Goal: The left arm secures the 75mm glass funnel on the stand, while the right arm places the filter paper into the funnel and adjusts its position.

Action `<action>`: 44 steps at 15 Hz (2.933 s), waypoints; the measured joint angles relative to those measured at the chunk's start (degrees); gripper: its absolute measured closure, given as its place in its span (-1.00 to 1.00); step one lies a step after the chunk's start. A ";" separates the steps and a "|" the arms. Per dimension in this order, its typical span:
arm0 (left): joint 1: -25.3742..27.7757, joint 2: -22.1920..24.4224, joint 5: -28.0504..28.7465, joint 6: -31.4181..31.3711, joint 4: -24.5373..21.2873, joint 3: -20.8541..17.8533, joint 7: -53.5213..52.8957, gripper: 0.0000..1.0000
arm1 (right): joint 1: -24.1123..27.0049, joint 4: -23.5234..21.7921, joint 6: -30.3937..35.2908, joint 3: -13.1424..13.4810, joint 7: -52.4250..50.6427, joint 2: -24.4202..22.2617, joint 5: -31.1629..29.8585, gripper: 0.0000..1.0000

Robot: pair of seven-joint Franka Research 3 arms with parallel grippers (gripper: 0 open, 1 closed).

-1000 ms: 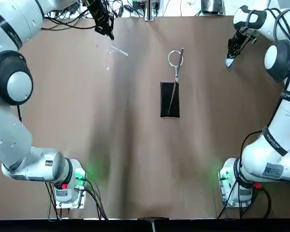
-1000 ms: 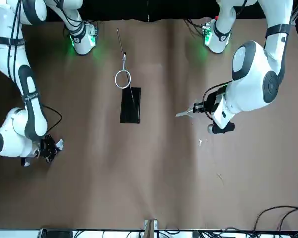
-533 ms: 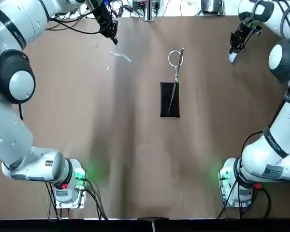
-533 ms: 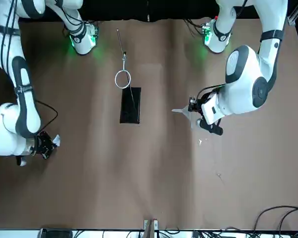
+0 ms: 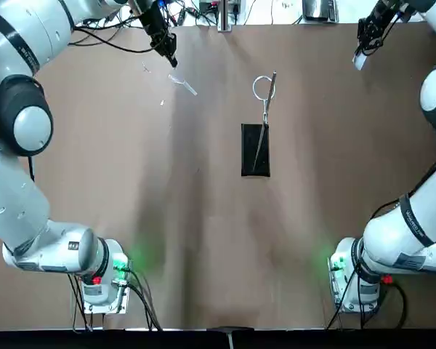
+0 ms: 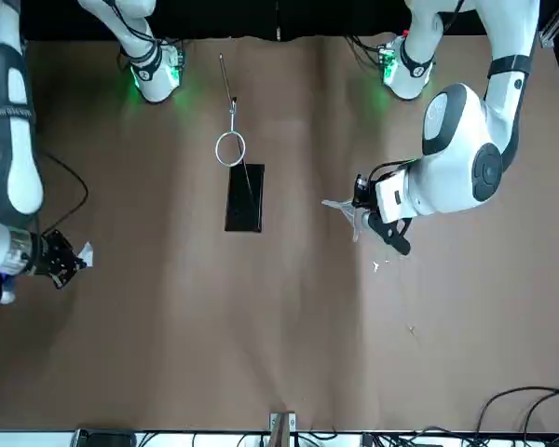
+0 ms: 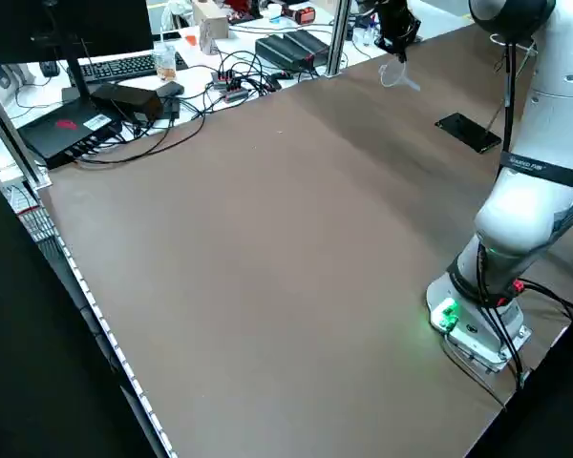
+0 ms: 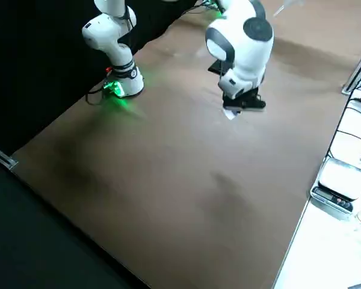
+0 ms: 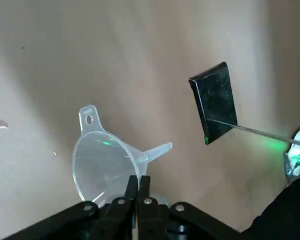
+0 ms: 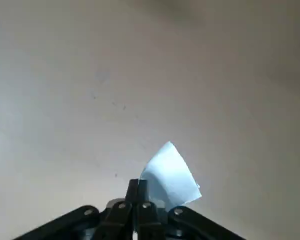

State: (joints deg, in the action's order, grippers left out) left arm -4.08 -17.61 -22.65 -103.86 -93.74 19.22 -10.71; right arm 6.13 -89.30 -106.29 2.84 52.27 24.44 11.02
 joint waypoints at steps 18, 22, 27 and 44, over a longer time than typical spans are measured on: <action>-0.19 -3.40 -0.75 -7.48 7.92 12.88 -57.24 0.95 | -3.11 -0.22 5.91 0.32 2.43 -8.86 -0.01 0.98; -0.24 -3.45 -11.58 -8.82 7.92 14.42 -73.00 0.95 | -3.10 -0.22 5.91 0.32 2.43 -8.86 -0.01 0.98; 0.28 -3.46 -22.20 -8.85 8.18 14.42 -89.07 0.95 | -3.10 -0.22 5.91 0.32 2.43 -8.86 -0.01 0.98; -5.13 5.53 -5.05 -9.88 14.12 15.21 -85.40 0.95 | -3.10 -0.22 5.90 0.32 2.43 -8.86 -0.01 0.98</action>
State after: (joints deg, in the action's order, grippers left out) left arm -9.21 -12.08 -27.70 -113.74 -79.62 34.44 -96.11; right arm 3.04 -89.53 -100.39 3.16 54.70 15.58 11.01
